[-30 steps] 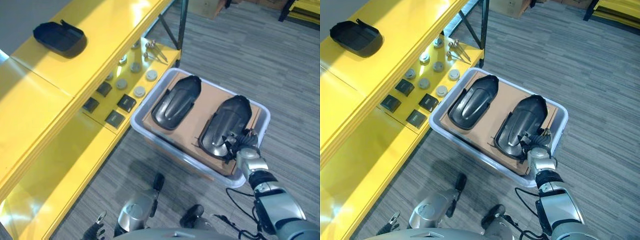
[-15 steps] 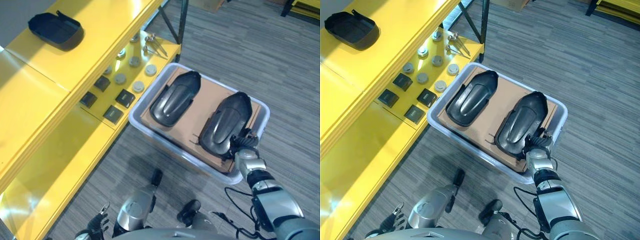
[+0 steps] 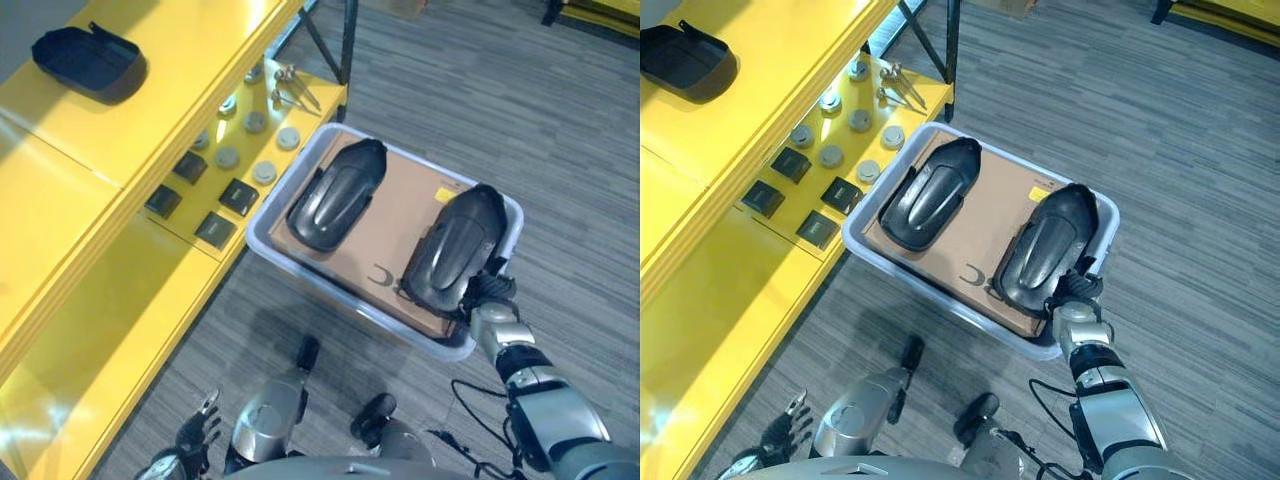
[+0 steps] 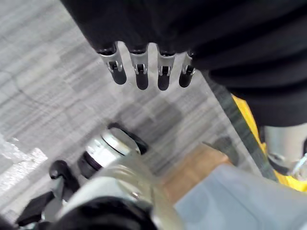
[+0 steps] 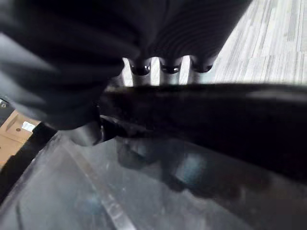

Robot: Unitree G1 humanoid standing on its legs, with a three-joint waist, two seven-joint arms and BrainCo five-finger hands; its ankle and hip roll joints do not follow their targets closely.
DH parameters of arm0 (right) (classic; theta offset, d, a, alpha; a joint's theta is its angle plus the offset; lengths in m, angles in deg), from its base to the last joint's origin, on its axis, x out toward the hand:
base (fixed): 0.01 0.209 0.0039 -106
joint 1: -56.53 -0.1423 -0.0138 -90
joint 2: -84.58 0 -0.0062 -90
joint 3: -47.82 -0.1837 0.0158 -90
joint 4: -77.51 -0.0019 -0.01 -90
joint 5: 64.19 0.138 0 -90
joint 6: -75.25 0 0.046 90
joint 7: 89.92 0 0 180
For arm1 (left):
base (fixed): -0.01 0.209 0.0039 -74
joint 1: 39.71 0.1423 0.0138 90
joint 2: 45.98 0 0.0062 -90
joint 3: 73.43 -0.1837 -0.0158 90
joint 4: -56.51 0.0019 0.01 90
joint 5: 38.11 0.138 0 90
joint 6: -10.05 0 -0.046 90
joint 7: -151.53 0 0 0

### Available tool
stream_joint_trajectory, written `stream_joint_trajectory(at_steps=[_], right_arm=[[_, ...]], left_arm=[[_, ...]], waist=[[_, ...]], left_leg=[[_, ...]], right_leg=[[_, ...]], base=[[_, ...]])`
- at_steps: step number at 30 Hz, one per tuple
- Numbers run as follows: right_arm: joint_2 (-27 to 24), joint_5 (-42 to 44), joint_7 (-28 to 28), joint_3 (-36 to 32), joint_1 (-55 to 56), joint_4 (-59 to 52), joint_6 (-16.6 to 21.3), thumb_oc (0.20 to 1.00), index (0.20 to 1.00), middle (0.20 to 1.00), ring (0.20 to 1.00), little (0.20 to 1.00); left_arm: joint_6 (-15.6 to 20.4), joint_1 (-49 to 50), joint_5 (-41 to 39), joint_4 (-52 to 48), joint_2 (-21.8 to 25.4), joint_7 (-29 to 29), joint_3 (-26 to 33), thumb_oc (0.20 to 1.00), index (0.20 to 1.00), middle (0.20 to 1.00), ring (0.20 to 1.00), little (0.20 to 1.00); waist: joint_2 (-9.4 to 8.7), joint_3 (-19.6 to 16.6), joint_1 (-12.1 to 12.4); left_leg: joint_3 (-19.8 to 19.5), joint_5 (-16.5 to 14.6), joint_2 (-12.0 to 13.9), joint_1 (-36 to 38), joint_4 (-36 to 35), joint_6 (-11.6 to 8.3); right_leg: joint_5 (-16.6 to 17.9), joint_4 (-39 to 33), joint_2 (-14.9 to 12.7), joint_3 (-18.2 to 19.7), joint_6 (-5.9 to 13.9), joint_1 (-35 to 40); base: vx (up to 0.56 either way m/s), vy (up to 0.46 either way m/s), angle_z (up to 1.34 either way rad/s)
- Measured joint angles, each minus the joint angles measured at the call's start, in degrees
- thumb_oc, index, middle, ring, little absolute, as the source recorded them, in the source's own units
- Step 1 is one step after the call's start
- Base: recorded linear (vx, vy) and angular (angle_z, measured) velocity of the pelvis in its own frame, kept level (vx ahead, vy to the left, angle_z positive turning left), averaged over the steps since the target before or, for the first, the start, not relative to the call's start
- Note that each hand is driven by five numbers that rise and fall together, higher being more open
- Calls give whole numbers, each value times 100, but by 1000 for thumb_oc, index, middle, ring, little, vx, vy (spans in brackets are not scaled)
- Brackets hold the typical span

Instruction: Move parts from the plastic box to the shelf.

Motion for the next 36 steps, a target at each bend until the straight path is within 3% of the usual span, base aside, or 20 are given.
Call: stream_joint_trajectory(at_steps=[2, 3, 4, 6, 8, 11, 15, 18, 21, 27, 30, 36], right_arm=[[53, 27, 61, -26, 342, -520, -9, 200, 200, 200, 200, 200], [81, 27, 76, -129, 832, -1271, -17, 200, 200, 200, 200, 200], [87, 24, 76, -128, 1000, -1519, 3, 200, 200, 200, 200, 200], [131, -1, 52, -127, 1116, -1701, 17, 200, 200, 200, 200, 200], [189, -104, -17, -116, 1154, -1764, 13, 200, 200, 200, 200, 200], [159, -109, -83, -118, 1134, -1904, 9, 200, 200, 200, 200, 200], [170, -347, -260, 0, 1002, -2218, 0, 200, 200, 200, 200, 200], [193, -557, -391, 371, 822, -2451, -74, 200, 200, 200, 200, 200], [192, -602, -433, 650, 788, -2578, -147, 200, 200, 200, 200, 200], [171, -792, -470, 870, 638, -2587, -430, 200, 200, 200, 200, 200], [174, -792, -672, 1143, 539, -2570, -540, 200, 200, 200, 200, 200], [289, -997, -925, 1534, 387, -2507, -674, 200, 200, 200, 200, 200]], left_arm=[[25, 104, -76, -896, 105, -3, -62, 1000, 1000, 1000, 1000, 1000], [-81, 169, -229, -2275, 338, 26, -164, 1000, 1000, 1000, 1000, 1000], [-33, 163, -313, -2788, 436, -39, -141, 1000, 1000, 1000, 1000, 1000], [-3, -101, -466, -3247, 500, -220, 4, 1000, 1000, 1000, 1000, 1000], [-344, -402, -617, -3781, 703, -389, 66, 1000, 1000, 1000, 1000, 1000], [-638, -710, -624, -3972, 732, -460, 23, 1000, 1000, 1000, 1000, 1000], [-1289, -1132, -612, -4088, 687, -408, -364, 1000, 1000, 1000, 1000, 1000], [-1913, -1579, -542, -4123, 568, -47, -660, 1000, 1000, 1000, 1000, 1000], [-2297, -1798, -335, -4003, 486, 174, -855, 1000, 1000, 1000, 1000, 1000], [-3283, -2219, -388, -3714, 343, 294, -1239, 1000, 1000, 1000, 1000, 1000], [-3490, -2469, -562, -3688, 276, 432, -1483, 1000, 1000, 1000, 1000, 1000], [-3524, -3050, -614, -3622, 22, 546, -1662, 1000, 1000, 1000, 1000, 1000]], waist=[[-3, -2, 4], [-13, -2, 10], [-10, -5, -10], [-12, -92, -87], [-3, -218, -253], [7, -390, -348], [37, -691, -486], [81, -919, -698], [102, -1087, -853], [144, -1157, -1072], [162, -1169, -1105], [158, -1202, -1180]], left_leg=[[14, -7, 25, 212, -65, -7], [27, -29, 48, 357, -110, -26], [47, -30, 54, 445, -144, -27], [144, -99, 77, 549, -162, -67], [236, -92, 121, 734, -204, -46], [317, -106, 158, 910, -252, -44], [479, -169, 223, 1107, -262, -58], [600, -182, 262, 1159, -277, -71], [656, -182, 274, 1219, -318, -70], [880, -188, 315, 1320, -337, -74], [964, -189, 333, 1303, -338, -74], [1050, -189, 358, 1314, -316, -75]], right_leg=[[12, -101, 46, 2, 3, 207], [21, -180, 86, 0, 1, 363], [22, -196, 97, 17, 1, 432], [40, -228, 123, 123, 3, 480], [169, -445, 223, 170, -3, 713], [242, -642, 299, 266, 0, 884], [308, -829, 395, 406, -16, 1053], [347, -874, 443, 523, -36, 1063], [356, -885, 461, 603, -48, 1059], [383, -903, 483, 786, -66, 1033], [410, -880, 502, 907, -84, 938], [436, -887, 522, 956, -103, 924]], base=[[78, -70, -5], [74, -62, -8], [68, -66, -14], [80, -54, -26], [111, -33, -26], [76, -30, -20], [45, -32, -18], [25, -33, -20], [17, -20, -17], [4, -15, -17], [3, -12, -18], [3, -7, -6]])
